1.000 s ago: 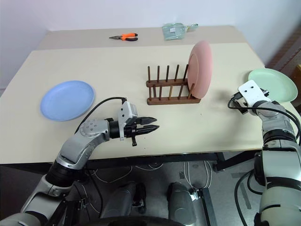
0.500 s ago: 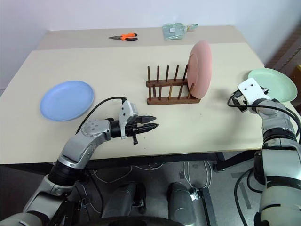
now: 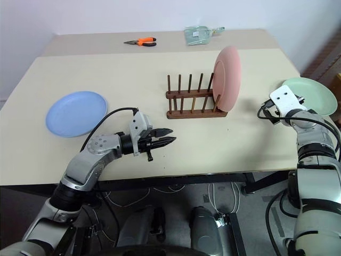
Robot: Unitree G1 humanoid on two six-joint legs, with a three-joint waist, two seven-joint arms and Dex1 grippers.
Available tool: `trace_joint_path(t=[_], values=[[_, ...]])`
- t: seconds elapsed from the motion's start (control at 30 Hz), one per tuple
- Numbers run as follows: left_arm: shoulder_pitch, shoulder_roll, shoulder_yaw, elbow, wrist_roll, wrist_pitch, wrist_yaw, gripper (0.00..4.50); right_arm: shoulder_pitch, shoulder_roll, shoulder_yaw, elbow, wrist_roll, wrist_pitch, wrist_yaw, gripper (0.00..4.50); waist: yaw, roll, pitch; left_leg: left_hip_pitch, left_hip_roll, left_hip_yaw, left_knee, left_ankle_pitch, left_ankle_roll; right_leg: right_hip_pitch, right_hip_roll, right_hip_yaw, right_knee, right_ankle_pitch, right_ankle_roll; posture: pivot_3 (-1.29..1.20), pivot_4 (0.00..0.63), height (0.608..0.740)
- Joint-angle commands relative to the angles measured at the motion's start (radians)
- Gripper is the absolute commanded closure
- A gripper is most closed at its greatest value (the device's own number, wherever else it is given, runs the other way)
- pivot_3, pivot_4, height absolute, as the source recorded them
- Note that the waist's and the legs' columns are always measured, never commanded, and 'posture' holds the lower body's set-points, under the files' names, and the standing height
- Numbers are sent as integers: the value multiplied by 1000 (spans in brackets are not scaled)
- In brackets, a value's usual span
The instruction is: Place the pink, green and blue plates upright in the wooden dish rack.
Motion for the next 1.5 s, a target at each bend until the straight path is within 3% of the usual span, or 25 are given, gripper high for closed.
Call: trace_joint_path(t=[0.03,0.3,0.53,0.77,0.87,1.03,1.1,1.27,1.33,1.5], values=[[4,2,17,-40,-5,-3,5,3222,-26,-17,-22,-37,20,-16,5,243,0,0,0,0,0,0,0,0,0,0,0,0,0,0,0,0,150,740],[4,0,16,-40,-5,-3,9,3222,-24,-36,-11,-61,11,-24,48,243,3,0,0,0,0,0,0,0,0,0,0,0,0,0,0,0,150,740],[3,3,16,-34,-4,-6,7,3222,6,-43,-19,-96,34,53,171,243,0,0,0,0,0,0,0,0,0,0,0,0,0,0,0,0,150,740],[4,3,13,-31,-1,-10,5,3222,-16,-49,0,-55,4,147,150,243,2,0,0,0,0,0,0,0,0,0,-1,0,0,0,0,0,150,740],[9,5,15,-34,2,-12,8,3222,-26,-49,-8,-55,18,193,198,1129,1,0,0,0,0,0,0,0,0,0,-1,0,0,0,0,0,150,740],[22,11,18,-48,2,-11,14,3222,-25,-52,-16,-75,39,231,267,3749,0,0,0,0,0,0,0,0,0,0,-1,0,0,0,0,0,150,740],[26,14,20,-54,1,-9,16,3222,-22,-52,-25,-87,54,238,287,4482,1,0,0,0,0,0,0,0,0,0,-1,0,0,0,0,0,150,740],[29,21,24,-64,-3,-3,22,3222,2,-63,-53,-145,84,234,274,4482,0,0,0,0,0,0,0,0,0,0,-1,0,0,0,0,0,150,740],[34,26,32,-71,-3,-2,27,3222,12,-84,-71,-207,75,190,193,4482,0,0,0,0,0,0,0,0,0,0,-1,0,0,0,0,0,150,740],[39,59,88,-50,-2,-14,39,3222,2,-125,-198,-612,161,194,124,4482,1,8,4,-1,0,0,0,0,0,-2,-2,1,1,0,0,0,150,740]])
